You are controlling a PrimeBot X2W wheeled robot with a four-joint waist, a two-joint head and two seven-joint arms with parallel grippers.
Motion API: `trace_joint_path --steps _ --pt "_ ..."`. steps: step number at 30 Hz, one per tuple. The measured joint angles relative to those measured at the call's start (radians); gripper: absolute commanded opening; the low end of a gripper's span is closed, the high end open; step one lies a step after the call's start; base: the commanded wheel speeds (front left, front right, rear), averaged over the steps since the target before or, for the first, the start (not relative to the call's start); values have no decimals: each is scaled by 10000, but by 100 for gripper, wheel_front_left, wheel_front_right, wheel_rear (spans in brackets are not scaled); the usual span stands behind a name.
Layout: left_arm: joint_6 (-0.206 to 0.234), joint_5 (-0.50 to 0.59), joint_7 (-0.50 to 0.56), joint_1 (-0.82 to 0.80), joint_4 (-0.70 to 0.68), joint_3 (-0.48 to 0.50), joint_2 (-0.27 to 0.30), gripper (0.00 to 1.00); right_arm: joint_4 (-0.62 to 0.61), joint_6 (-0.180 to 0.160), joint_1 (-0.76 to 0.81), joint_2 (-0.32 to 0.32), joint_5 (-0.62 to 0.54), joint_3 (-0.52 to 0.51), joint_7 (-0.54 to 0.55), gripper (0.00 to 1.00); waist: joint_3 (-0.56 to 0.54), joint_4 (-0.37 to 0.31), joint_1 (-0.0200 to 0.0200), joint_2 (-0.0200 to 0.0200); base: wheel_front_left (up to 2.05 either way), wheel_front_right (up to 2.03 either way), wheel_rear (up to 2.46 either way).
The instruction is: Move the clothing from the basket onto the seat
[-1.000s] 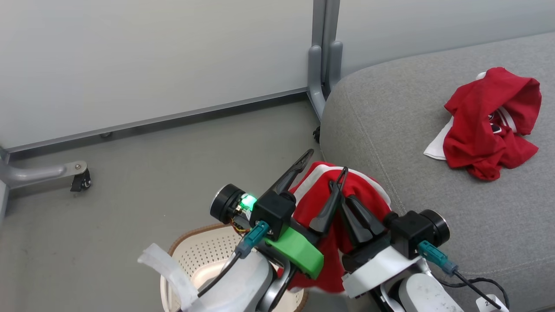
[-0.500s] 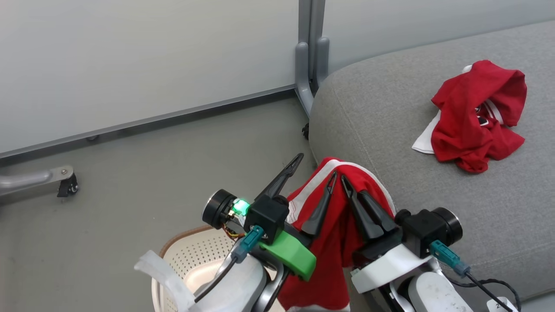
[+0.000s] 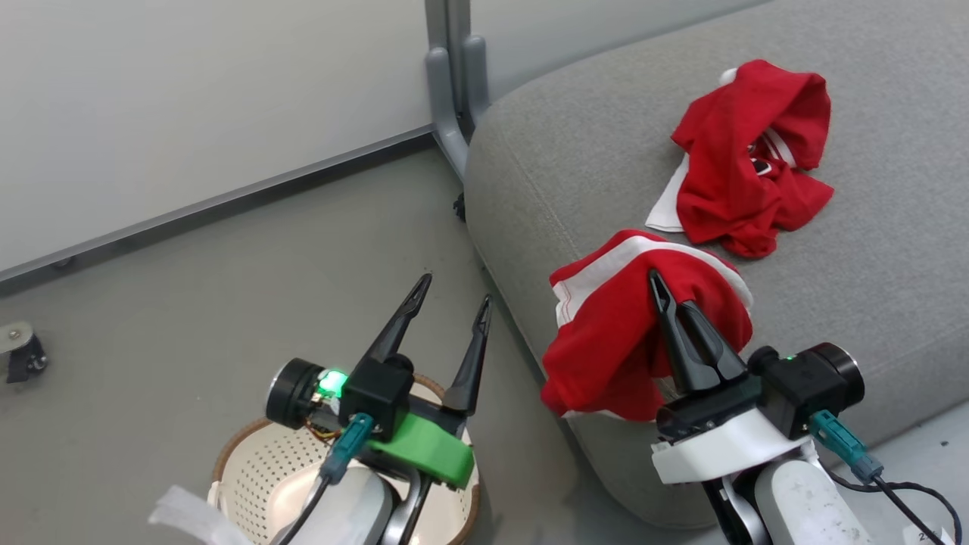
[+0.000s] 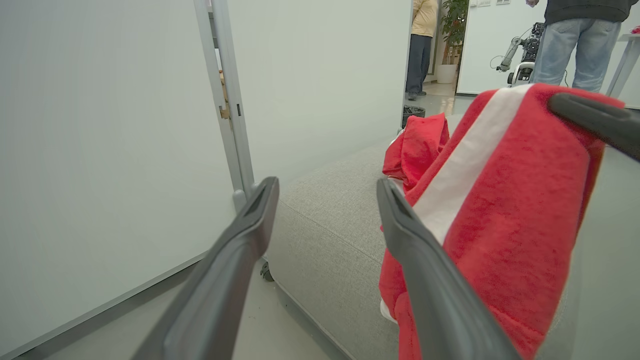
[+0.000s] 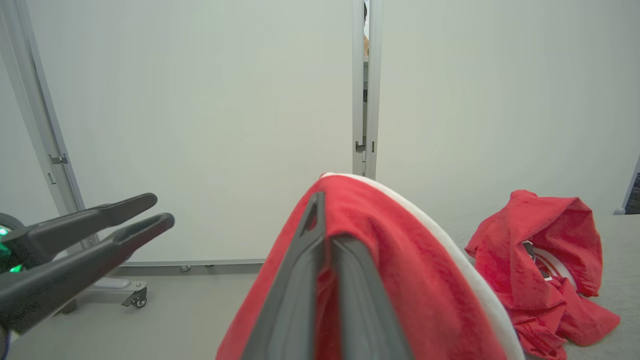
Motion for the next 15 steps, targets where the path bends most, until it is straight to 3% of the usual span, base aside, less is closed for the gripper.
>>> trace_joint_path --steps 4,15 --pt "42 531 0 629 -591 510 336 100 -318 0 82 -23 -33 -251 0 0 170 -545 0 0 0 0 0" --pt "50 1271 0 2763 -1448 1599 397 100 -1381 0 910 -138 -188 -920 0 0 505 -1989 0 0 0 0 0"
